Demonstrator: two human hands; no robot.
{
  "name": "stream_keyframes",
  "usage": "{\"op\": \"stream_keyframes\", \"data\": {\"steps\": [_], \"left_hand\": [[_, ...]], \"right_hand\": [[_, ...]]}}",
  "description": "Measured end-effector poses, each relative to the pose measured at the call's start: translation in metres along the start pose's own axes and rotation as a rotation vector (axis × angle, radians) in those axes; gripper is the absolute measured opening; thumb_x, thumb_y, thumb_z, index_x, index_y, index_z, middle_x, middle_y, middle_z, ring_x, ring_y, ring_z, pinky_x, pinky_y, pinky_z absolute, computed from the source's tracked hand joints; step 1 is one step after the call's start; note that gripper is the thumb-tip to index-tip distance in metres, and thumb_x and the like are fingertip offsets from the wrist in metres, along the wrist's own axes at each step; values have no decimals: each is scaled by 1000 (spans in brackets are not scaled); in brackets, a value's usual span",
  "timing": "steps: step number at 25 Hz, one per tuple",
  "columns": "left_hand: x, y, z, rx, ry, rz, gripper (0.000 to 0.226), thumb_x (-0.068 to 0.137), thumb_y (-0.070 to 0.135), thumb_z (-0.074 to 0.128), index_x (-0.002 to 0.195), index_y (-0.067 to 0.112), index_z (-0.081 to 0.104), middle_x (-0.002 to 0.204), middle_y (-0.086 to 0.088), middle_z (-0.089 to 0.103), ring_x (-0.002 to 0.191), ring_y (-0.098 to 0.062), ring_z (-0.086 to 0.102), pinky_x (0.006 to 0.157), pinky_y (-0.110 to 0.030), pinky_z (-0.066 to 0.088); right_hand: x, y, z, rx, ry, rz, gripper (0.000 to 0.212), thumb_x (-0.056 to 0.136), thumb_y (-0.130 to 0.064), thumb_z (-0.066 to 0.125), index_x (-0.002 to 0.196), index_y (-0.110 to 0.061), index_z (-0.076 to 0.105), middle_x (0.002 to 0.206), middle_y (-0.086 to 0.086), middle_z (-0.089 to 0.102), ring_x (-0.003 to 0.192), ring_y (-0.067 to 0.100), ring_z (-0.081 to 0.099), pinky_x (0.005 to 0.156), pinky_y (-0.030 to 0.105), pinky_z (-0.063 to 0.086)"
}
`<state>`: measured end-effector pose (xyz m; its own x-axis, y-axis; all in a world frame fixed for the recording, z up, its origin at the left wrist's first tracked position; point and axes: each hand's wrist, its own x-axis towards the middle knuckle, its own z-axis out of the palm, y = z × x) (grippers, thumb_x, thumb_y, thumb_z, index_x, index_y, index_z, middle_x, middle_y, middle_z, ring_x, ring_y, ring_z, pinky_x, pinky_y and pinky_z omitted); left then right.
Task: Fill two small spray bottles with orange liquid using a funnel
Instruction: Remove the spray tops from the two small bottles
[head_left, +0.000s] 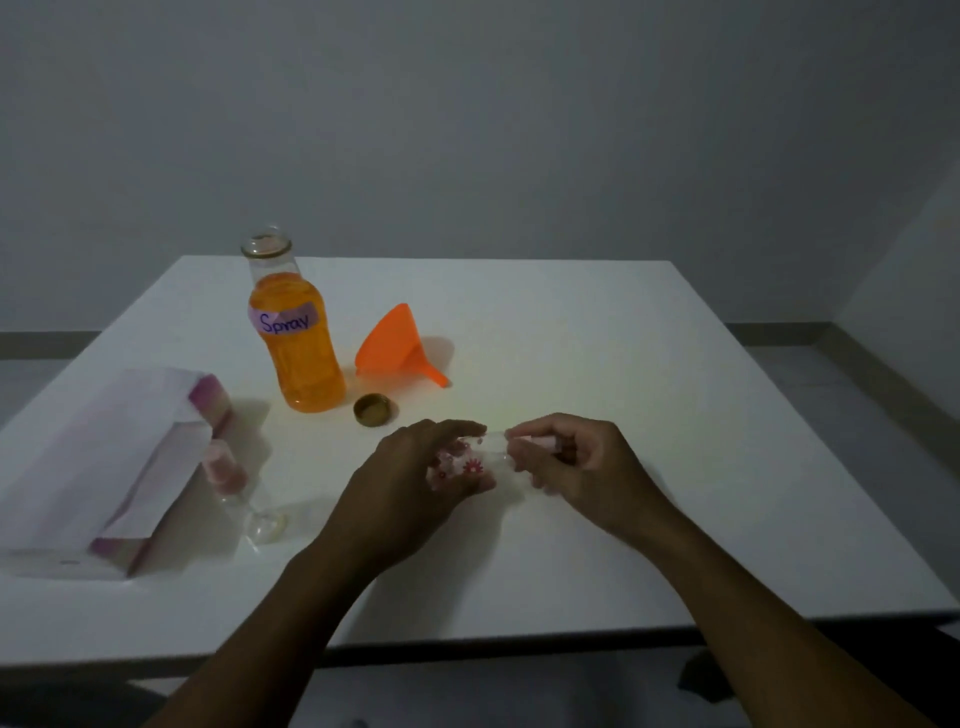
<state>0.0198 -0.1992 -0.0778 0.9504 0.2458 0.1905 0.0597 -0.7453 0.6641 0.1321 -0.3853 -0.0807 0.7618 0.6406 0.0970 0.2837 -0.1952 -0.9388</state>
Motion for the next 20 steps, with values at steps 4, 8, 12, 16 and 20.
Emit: {"op": "stream_keyframes", "data": {"steps": [4, 8, 12, 16, 20], "left_hand": [[14, 8, 4, -71, -17, 37, 54, 73, 65, 50, 117, 33, 53, 101, 18, 62, 86, 2, 59, 70, -18, 52], [23, 5, 2, -120, -107, 16, 43, 79, 63, 43, 108, 34, 55, 92, 16, 64, 79, 3, 58, 61, -15, 47], [21, -2, 0, -101, -123, -14, 53, 74, 66, 46, 116, 34, 53, 107, 13, 64, 86, -1, 60, 72, -26, 55], [19, -4, 3, -49, -119, -5, 57, 73, 68, 45, 120, 36, 49, 116, 10, 63, 91, -5, 61, 74, -35, 58], [18, -6, 1, -46, -109, -29, 56, 75, 65, 46, 121, 33, 49, 115, 8, 63, 91, -7, 60, 74, -32, 57]], "right_hand": [[10, 0, -9, 43, 61, -64, 13, 90, -20, 72, 99, -12, 73, 77, 6, 75, 61, 21, 68, 52, 31, 53], [17, 2, -14, 50, 15, -102, 15, 87, -6, 74, 102, -8, 73, 87, 9, 73, 74, 27, 68, 71, 33, 60], [12, -6, -23, 91, -140, 12, 44, 84, -13, 79, 124, -25, 65, 108, 10, 69, 89, 27, 70, 77, 38, 60], [16, -12, -14, 6, -8, 219, 48, 92, -58, 57, 100, -14, 75, 77, 13, 74, 59, 31, 65, 54, 40, 51], [15, -11, -16, 59, -53, 69, 20, 88, -13, 75, 108, -16, 74, 98, 11, 75, 79, 27, 72, 71, 46, 59]]}}
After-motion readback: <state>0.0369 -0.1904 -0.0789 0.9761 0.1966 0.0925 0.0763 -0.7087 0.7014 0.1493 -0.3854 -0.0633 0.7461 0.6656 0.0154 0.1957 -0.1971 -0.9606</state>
